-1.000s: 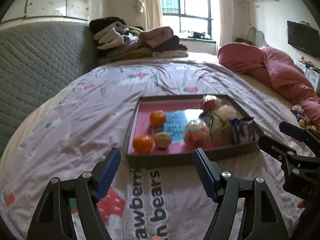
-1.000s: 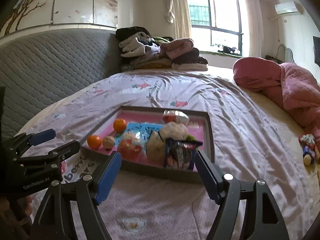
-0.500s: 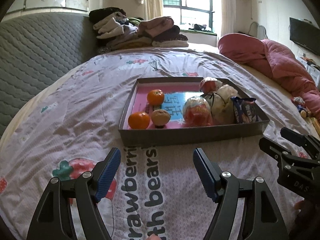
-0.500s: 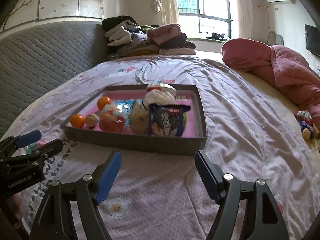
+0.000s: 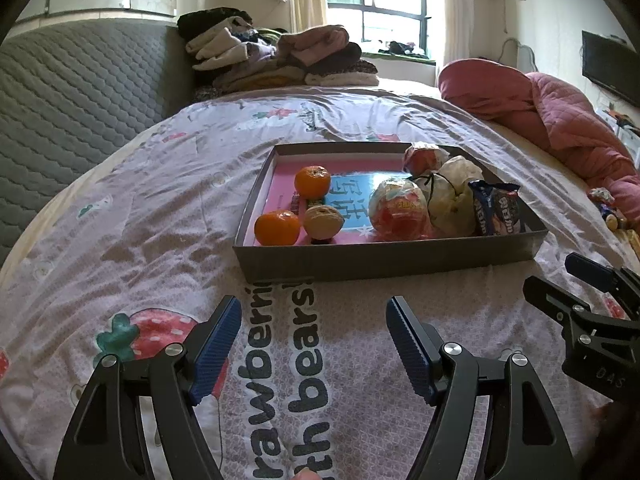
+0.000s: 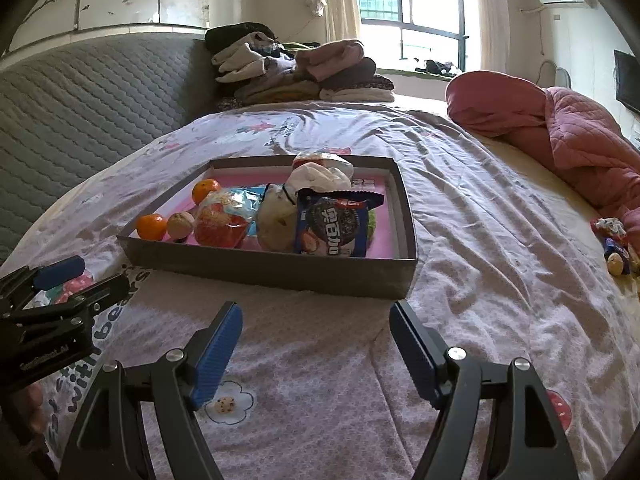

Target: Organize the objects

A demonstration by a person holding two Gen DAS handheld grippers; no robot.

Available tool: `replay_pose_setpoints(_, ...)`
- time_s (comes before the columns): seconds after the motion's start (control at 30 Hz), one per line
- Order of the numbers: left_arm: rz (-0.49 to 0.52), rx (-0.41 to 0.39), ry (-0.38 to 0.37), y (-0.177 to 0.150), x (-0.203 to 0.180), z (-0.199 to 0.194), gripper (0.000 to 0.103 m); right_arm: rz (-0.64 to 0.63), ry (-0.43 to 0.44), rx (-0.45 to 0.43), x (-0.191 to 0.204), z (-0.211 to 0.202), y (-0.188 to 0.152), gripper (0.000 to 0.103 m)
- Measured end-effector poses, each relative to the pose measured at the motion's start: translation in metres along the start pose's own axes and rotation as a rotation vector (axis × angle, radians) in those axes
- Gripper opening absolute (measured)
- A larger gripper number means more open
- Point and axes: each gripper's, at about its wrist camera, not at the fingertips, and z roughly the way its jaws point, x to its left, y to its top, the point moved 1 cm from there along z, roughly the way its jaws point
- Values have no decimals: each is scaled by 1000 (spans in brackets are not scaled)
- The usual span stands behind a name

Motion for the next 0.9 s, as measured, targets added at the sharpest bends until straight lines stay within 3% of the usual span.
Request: replay_pose_setpoints(0.9,16,1,0,0,-3,0,76,-21,7,20,4,7,-4,75)
